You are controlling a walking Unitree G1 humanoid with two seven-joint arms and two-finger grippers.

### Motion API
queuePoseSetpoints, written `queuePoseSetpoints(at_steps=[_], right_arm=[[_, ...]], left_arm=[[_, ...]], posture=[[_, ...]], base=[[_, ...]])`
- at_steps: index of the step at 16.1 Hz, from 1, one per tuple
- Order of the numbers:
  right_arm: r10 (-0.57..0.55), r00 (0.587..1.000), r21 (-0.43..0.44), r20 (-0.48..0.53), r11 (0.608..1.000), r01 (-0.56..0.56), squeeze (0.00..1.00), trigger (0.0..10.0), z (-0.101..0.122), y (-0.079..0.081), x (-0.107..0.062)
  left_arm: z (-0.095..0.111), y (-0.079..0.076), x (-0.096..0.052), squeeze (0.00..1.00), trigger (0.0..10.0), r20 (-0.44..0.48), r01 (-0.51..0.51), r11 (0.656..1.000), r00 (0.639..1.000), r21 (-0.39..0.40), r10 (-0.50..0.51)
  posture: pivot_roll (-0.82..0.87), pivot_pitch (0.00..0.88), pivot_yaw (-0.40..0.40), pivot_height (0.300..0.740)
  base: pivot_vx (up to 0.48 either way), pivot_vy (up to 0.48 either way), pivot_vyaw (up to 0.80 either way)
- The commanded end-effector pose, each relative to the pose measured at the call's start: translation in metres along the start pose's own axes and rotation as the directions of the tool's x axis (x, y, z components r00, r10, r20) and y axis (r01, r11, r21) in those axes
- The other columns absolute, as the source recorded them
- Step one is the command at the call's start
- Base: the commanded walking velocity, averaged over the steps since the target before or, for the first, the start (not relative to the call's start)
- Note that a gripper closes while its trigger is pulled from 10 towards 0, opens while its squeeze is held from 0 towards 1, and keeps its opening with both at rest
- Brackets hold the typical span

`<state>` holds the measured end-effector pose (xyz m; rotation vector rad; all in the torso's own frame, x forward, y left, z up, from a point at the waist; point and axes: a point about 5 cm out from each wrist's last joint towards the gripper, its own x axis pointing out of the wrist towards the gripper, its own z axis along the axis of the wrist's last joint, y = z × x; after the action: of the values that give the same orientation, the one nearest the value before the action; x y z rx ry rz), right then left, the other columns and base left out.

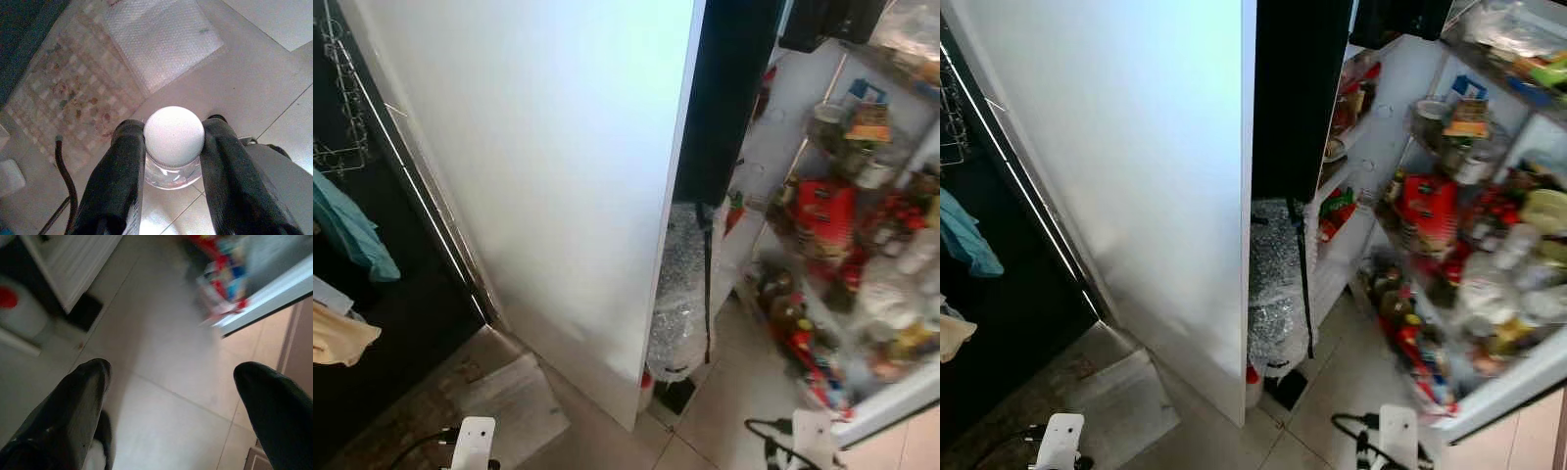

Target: Restocking fridge

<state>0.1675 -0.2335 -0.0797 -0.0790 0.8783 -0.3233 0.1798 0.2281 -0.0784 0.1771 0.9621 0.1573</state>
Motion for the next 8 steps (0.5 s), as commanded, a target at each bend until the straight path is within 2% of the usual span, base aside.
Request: queuePoseSetpoints(at_steps=[1, 3, 5, 6, 7, 8], right_arm=[[0.030, 0.999, -0.014, -0.036, 0.999, -0.031, 0.00, 10.0, -0.008, 0.003, -0.002], [0.078, 0.995, -0.043, -0.063, 0.996, -0.081, 0.00, 10.0, -0.015, 0.011, -0.004], [0.095, 0.992, -0.037, -0.085, 0.994, -0.098, 0.00, 10.0, -0.020, 0.012, -0.005], [0.099, 0.988, -0.092, -0.119, 0.990, -0.111, 0.00, 10.0, -0.027, 0.013, -0.007], [0.099, 0.988, -0.092, -0.119, 0.990, -0.111, 0.00, 10.0, -0.027, 0.013, -0.007], [0.104, 0.987, -0.101, -0.126, 0.988, -0.117, 0.00, 10.0, -0.029, 0.014, -0.008]], left_arm=[[-0.006, 0.004, -0.001, 0.00, 10.0, -0.025, -0.011, 1.000, 1.000, 0.026, 0.011], [-0.006, 0.003, -0.001, 0.00, 10.0, -0.028, -0.008, 1.000, 1.000, 0.026, 0.009], [-0.007, 0.003, -0.001, 0.00, 10.0, -0.031, -0.008, 1.000, 0.999, 0.029, 0.009], [-0.008, 0.003, -0.001, 0.00, 10.0, -0.040, -0.010, 0.999, 0.999, 0.036, 0.012], [-0.008, 0.003, -0.001, 0.00, 10.0, -0.040, -0.010, 0.999, 0.999, 0.036, 0.012], [-0.008, 0.003, -0.001, 0.00, 10.0, -0.041, -0.010, 0.999, 0.999, 0.037, 0.011]], posture=[[-0.10, 0.000, 0.008, 0.722], [-0.10, 0.000, 0.009, 0.722], [-0.10, 0.000, 0.007, 0.722], [-0.10, 0.000, 0.006, 0.722], [-0.10, 0.000, 0.006, 0.722], [-0.10, 0.000, 0.006, 0.722]], base=[[0.000, -0.368, 0.00], [0.000, -0.375, 0.00], [0.000, -0.381, 0.00], [0.000, -0.405, 0.00], [0.000, -0.405, 0.00], [0.000, -0.428, 0.60]])
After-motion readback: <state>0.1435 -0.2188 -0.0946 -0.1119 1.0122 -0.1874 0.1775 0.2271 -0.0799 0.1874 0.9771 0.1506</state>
